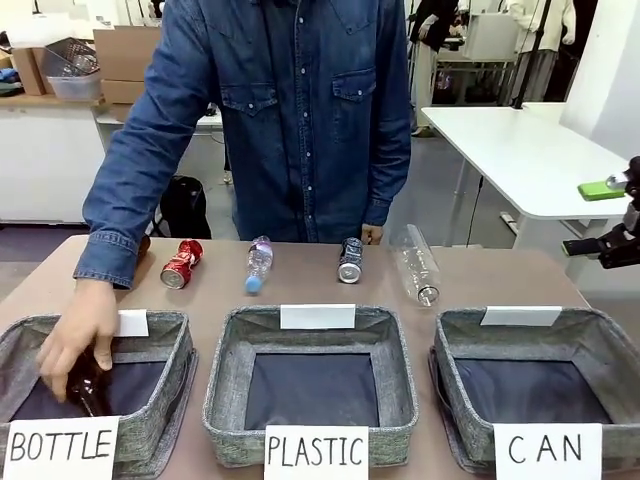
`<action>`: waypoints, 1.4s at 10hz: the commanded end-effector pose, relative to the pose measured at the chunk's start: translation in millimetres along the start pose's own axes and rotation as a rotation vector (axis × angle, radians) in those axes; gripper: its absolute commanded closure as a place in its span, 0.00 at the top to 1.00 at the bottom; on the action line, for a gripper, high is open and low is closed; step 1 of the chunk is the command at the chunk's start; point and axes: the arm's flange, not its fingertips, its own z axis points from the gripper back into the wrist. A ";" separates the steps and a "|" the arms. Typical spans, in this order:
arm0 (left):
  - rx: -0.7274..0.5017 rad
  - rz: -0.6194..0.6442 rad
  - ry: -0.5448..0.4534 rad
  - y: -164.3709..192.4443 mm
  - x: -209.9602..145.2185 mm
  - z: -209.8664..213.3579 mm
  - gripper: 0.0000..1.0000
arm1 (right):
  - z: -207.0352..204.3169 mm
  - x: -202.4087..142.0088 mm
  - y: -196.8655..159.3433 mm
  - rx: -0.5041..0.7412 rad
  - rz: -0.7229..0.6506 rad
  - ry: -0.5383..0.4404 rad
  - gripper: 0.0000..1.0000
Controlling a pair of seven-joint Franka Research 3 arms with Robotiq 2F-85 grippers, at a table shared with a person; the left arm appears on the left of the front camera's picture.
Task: Sort the can waste into the basket.
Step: Pick up the can waste from the table and place it in the right Fabric basket.
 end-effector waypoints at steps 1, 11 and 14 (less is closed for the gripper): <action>0.005 0.000 0.049 3.1 16.7 -22.0 1.00 | -1.2 2.9 1.5 0.026 0.029 -0.008 1.00; 0.500 0.180 0.483 49.1 141.0 -255.1 1.00 | -1.2 2.9 1.5 0.026 0.029 -0.008 1.00; 0.867 0.208 0.382 104.3 187.1 -343.2 1.00 | -1.2 2.9 1.5 0.026 0.029 -0.008 1.00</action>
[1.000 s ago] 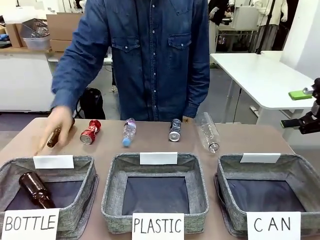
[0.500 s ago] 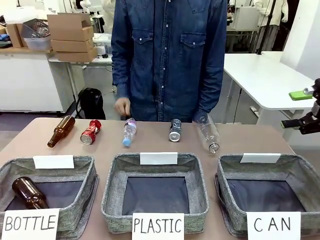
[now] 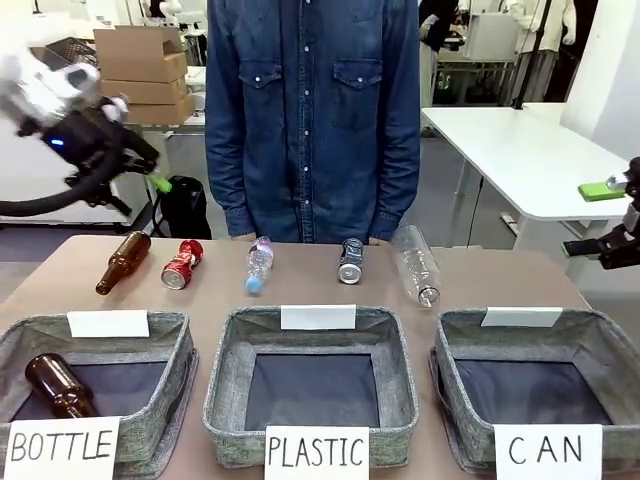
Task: Sort the can waste into the basket.
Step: Pick up the can waste from the table and place it in the right Fabric basket.
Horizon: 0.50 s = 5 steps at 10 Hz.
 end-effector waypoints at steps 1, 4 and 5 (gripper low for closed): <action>0.163 0.048 0.006 10.5 35.9 -21.1 1.00 | -0.9 2.8 1.0 0.026 0.028 -0.009 1.00; 0.326 0.021 -0.046 40.1 71.2 -92.7 1.00 | -0.9 2.8 1.0 0.026 0.028 -0.009 1.00; 0.367 0.000 -0.039 44.3 73.4 -114.0 1.00 | -0.9 2.8 1.0 0.026 0.028 -0.009 1.00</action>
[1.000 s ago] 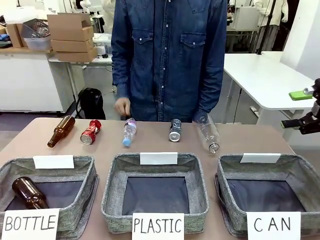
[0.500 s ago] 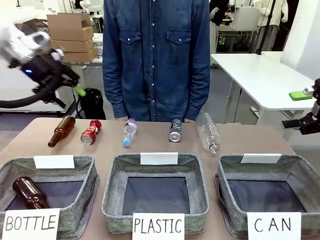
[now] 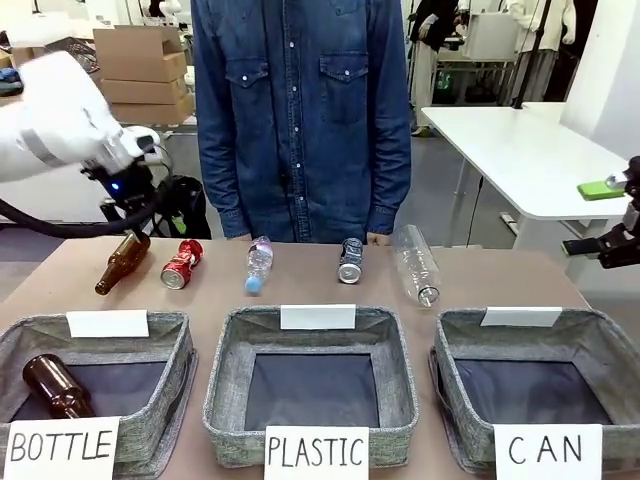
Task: Sort the can waste into the basket.
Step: Pick up the can waste from the table and place it in the right Fabric basket.
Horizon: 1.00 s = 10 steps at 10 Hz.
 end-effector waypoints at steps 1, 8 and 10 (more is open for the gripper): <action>0.056 -0.013 0.006 -12.6 5.8 -23.8 1.00 | -0.9 2.5 1.0 0.024 0.028 -0.008 1.00; 0.158 -0.029 -0.038 -30.6 8.4 -88.8 0.98 | -0.9 2.5 1.0 0.024 0.028 -0.008 1.00; 0.178 -0.032 -0.047 -32.4 8.0 -89.7 0.38 | -0.9 2.5 1.0 0.024 0.028 -0.008 1.00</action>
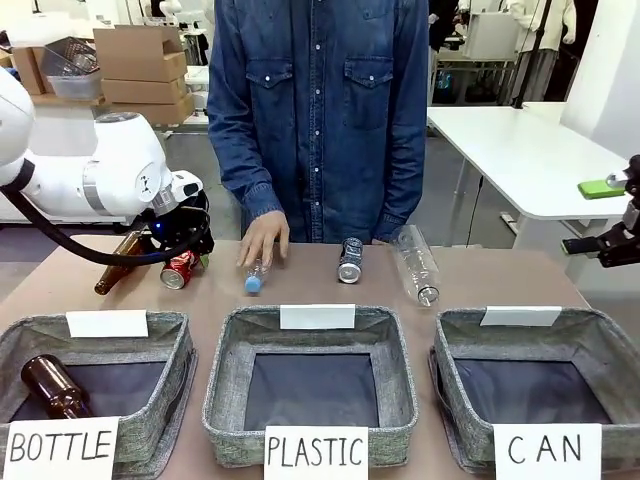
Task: Sort the can waste into the basket.
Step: Pick up the can waste from the table and place it in the right Fabric basket.
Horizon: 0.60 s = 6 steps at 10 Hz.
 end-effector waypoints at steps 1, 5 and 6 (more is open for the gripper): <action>0.046 0.016 -0.017 -3.6 1.5 1.9 0.00 | -1.0 2.3 0.5 0.022 0.027 -0.006 1.00; 0.055 0.027 -0.016 0.7 1.3 4.9 0.04 | -1.0 2.3 0.5 0.022 0.027 -0.006 1.00; 0.052 0.034 -0.017 4.4 1.2 7.0 0.00 | -1.0 2.3 0.5 0.022 0.027 -0.006 1.00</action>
